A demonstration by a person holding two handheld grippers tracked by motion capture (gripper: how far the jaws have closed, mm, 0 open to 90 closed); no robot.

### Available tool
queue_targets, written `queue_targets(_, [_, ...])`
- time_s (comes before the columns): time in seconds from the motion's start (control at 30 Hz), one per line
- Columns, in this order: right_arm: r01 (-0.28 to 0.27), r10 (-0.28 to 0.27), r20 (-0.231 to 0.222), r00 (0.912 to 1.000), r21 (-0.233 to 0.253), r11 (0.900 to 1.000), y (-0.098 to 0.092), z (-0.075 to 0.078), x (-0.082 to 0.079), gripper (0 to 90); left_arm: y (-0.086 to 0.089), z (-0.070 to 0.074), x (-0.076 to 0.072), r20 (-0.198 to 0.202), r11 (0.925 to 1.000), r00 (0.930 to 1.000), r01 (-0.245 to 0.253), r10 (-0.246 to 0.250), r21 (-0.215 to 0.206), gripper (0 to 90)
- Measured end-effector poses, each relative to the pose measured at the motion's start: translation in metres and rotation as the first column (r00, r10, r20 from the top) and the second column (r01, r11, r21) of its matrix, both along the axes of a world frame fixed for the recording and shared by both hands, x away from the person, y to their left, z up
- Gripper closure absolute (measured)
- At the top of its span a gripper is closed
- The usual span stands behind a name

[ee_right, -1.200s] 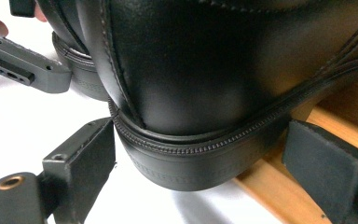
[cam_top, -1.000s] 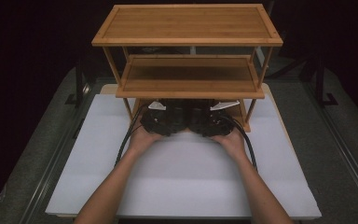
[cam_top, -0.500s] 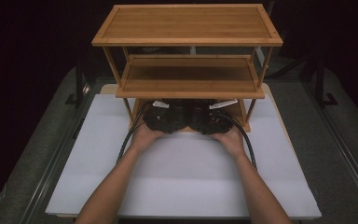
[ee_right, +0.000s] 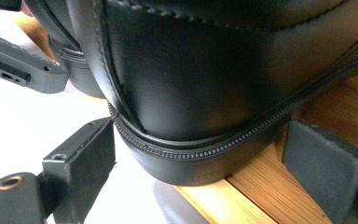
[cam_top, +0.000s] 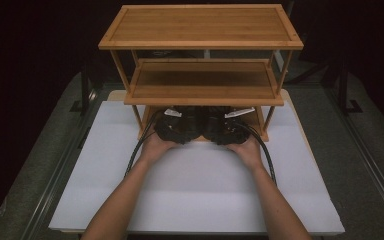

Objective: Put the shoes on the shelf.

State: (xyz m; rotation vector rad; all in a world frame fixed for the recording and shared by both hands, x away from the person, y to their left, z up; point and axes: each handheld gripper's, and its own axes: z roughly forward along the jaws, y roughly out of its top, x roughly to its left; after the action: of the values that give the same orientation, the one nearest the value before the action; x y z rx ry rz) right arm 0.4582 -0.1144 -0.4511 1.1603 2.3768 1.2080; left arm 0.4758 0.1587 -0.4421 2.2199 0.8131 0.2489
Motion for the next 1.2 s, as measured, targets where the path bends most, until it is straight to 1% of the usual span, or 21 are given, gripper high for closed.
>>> queue_targets(0.07, [-0.001,0.001,0.001,1.0,0.004,1.0,0.0,0.0,0.0,9.6,0.0,0.001,-0.001,0.012,0.9998,0.9999,0.001,-0.001,0.018,8.8])
queue_targets(0.1, [-0.006,0.007,0.035,0.9994,-0.006,1.0,-0.003,0.0,0.002,9.6,0.0,0.002,-0.002,0.012,0.9997,0.9999,0.007,-0.008,0.023,8.9])
queue_targets(0.13, [0.004,-0.003,0.044,0.999,-0.013,1.0,-0.003,0.001,0.002,9.6,0.001,0.003,-0.002,0.012,0.9997,0.9998,0.016,-0.016,0.02,8.9])
queue_targets(0.17, [0.077,-0.076,-0.094,0.9927,0.005,0.997,0.001,0.006,-0.007,9.6,0.002,0.004,-0.003,0.014,0.9998,0.9998,0.016,-0.016,0.012,8.9])
queue_targets(0.2, [0.026,-0.026,-0.029,0.9993,0.006,1.0,-0.001,0.004,-0.003,9.6,0.004,0.005,-0.003,0.012,1.0,0.9999,0.007,-0.007,-0.002,8.9])
queue_targets(0.23, [0.028,-0.028,-0.025,0.9993,0.0,1.0,-0.001,0.006,-0.004,9.6,0.007,0.005,-0.004,0.011,0.9999,0.9999,0.0,0.0,-0.01,8.9])
queue_targets(0.27, [0.073,-0.074,-0.075,0.9944,-0.017,0.997,0.0,0.01,-0.009,9.5,0.008,0.006,-0.004,0.008,0.9999,1.0,-0.004,0.004,-0.011,8.9])
queue_targets(0.3, [0.092,-0.094,-0.08,0.9923,-0.033,0.995,0.0,0.012,-0.011,9.4,0.01,0.007,-0.005,0.006,0.9999,1.0,-0.004,0.004,-0.01,8.8])
queue_targets(0.33, [0.025,-0.025,-0.003,0.9997,-0.021,0.999,-0.002,0.01,-0.007,8.6,0.011,0.008,-0.007,0.009,0.9999,1.0,-0.004,0.005,-0.012,8.8])
queue_targets(0.4, [0.022,-0.022,-0.009,0.9997,-0.01,1.0,-0.002,0.014,-0.01,5.0,0.015,0.012,-0.01,0.015,0.9999,0.9999,-0.005,0.005,-0.016,8.8])
queue_targets(0.43, [0.022,-0.022,-0.006,0.9997,-0.009,1.0,-0.003,0.014,-0.012,4.3,0.017,0.014,-0.012,0.019,0.9997,0.9996,-0.02,0.02,-0.016,8.9])
queue_targets(0.47, [0.006,-0.006,0.015,0.9999,-0.007,1.0,-0.004,0.015,-0.012,3.3,0.02,0.016,-0.013,0.024,0.9998,0.9997,-0.012,0.012,-0.015,8.8])
queue_targets(0.53, [0.035,-0.035,-0.016,0.9993,-0.009,0.999,-0.006,0.017,-0.017,2.9,0.023,0.019,-0.015,0.024,0.9997,0.9996,-0.012,0.012,-0.022,8.9])
queue_targets(0.6, [0.039,-0.039,-0.019,0.999,-0.012,0.999,-0.008,0.018,-0.02,2.8,0.027,0.023,-0.018,0.021,0.9998,0.9997,-0.009,0.009,-0.015,8.8])
queue_targets(0.67, [0.039,-0.039,-0.005,0.9992,-0.023,0.999,-0.012,0.02,-0.022,2.7,0.03,0.028,-0.022,0.028,0.9997,0.9996,-0.009,0.01,-0.021,8.9])
queue_targets(0.7, [0.042,-0.042,0.0,0.9991,-0.025,0.999,-0.014,0.021,-0.024,2.7,0.032,0.029,-0.025,0.029,0.9993,0.9995,-0.014,0.015,-0.033,8.8])
queue_targets(0.77, [0.053,-0.053,-0.006,0.9986,-0.024,0.998,-0.018,0.023,-0.027,2.7,0.036,0.033,-0.028,0.03,0.9996,0.9995,-0.008,0.009,-0.028,8.9])
queue_targets(0.83, [0.058,-0.058,0.005,0.9983,-0.026,0.998,-0.022,0.024,-0.031,2.7,0.04,0.035,-0.034,0.03,0.9998,0.9995,-0.012,0.012,-0.018,8.9])
queue_targets(0.9, [0.059,-0.058,0.007,0.9983,-0.028,0.998,-0.026,0.027,-0.036,2.7,0.047,0.038,-0.038,0.042,0.9999,0.9991,-0.007,0.007,-0.011,8.9])
queue_targets(1.07, [0.049,-0.049,0.02,0.9986,-0.026,0.998,-0.039,0.032,-0.049,2.7,0.062,0.044,-0.052,0.057,0.9995,0.998,-0.025,0.026,-0.021,9.0])
queue_targets(1.2, [0.058,-0.057,0.034,0.9978,-0.015,0.998,-0.051,0.037,-0.061,2.7,0.075,0.048,-0.063,0.063,0.9997,0.9977,-0.025,0.026,-0.007,9.0])
